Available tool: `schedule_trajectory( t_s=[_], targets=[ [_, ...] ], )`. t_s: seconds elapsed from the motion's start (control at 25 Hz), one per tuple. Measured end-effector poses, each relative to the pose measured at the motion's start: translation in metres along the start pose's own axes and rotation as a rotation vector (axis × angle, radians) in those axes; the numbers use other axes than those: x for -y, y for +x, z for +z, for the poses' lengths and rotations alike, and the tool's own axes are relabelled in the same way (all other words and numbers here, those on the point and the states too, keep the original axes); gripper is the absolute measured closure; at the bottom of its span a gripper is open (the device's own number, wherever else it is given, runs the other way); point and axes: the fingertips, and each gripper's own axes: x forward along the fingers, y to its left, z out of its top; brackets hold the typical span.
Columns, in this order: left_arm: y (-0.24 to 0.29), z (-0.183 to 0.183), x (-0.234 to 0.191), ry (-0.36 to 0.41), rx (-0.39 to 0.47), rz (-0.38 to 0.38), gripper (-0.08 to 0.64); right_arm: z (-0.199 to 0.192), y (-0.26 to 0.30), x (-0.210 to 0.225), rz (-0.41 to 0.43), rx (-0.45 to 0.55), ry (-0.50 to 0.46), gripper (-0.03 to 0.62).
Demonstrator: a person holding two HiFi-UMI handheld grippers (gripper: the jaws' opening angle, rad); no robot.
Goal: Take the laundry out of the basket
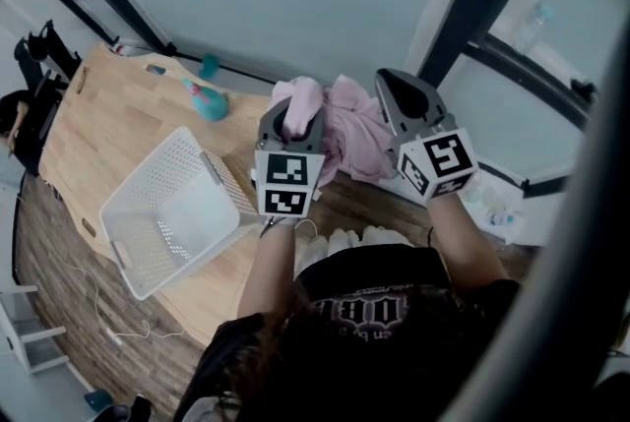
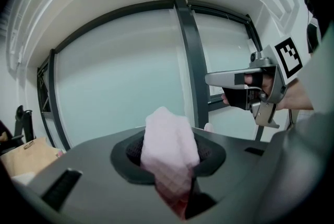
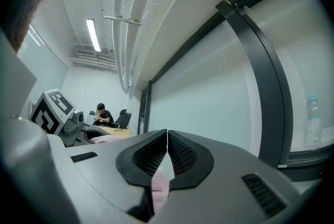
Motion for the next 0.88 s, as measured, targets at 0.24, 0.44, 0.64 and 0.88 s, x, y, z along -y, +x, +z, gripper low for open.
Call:
schedule_trajectory(
  t_s=[0.24, 0.44, 0.64, 0.88],
  targets=[
    [0.004, 0.000, 0.004, -0.013, 0.017, 0.030, 0.430, -0.011, -0.009, 0.010, -0.012, -0.017, 0.001, 0.565],
    [0.005, -0.002, 0.005, -0.022, 0.023, 0.050, 0.430, -0.018, -0.014, 0.017, -0.016, -0.026, 0.000, 0.565],
    [0.007, -0.005, 0.004, -0.028, 0.020, 0.066, 0.429, -0.025, -0.015, 0.020, -0.012, -0.036, 0.003, 0.565],
    [0.007, -0.006, 0.005, -0.023, 0.017, 0.079, 0.429, -0.028, -0.013, 0.019, 0.003, -0.036, 0.000, 0.565]
  ],
)
